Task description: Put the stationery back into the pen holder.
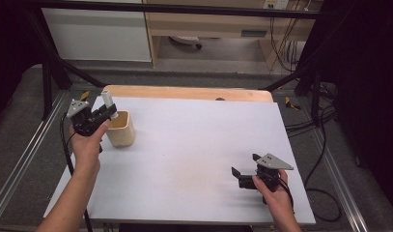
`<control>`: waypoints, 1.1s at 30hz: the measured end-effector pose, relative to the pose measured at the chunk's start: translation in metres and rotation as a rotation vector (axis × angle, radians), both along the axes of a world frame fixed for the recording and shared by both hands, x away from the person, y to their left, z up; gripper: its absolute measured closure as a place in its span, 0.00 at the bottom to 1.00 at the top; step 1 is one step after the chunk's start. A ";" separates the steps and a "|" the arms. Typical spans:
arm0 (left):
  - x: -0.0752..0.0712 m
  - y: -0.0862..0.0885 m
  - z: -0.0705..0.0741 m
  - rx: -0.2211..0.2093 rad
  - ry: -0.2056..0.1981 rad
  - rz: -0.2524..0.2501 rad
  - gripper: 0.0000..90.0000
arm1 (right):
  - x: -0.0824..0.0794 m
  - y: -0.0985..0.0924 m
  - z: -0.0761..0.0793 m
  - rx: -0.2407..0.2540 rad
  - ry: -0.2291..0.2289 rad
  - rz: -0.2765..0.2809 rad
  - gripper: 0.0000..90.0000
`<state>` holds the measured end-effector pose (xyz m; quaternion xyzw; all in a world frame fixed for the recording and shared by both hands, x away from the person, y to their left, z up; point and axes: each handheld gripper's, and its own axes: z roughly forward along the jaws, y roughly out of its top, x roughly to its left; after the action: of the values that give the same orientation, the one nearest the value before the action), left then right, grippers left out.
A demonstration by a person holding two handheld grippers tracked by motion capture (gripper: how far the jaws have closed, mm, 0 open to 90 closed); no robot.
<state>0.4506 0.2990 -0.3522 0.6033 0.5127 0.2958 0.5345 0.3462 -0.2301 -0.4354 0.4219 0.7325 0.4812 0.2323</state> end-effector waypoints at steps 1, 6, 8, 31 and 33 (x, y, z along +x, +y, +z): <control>0.000 0.000 -0.001 0.002 0.006 0.000 0.76 | 0.000 0.000 0.000 0.000 0.000 0.000 0.03; 0.001 0.000 -0.008 0.010 0.035 0.003 0.76 | 0.001 -0.002 0.001 0.004 -0.002 -0.001 0.03; 0.000 -0.001 -0.009 0.011 0.037 -0.002 0.76 | 0.001 -0.002 0.000 0.005 0.003 -0.005 0.03; 0.006 -0.006 -0.024 0.034 0.075 0.019 0.76 | 0.001 -0.002 0.000 0.001 0.006 0.006 0.03; 0.007 -0.007 -0.025 0.040 0.086 0.017 0.76 | 0.001 -0.002 0.000 0.000 0.005 0.005 0.03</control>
<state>0.4574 0.2919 -0.3775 0.6218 0.5340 0.2843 0.4973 0.3474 -0.2319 -0.4356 0.4213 0.7341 0.4808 0.2290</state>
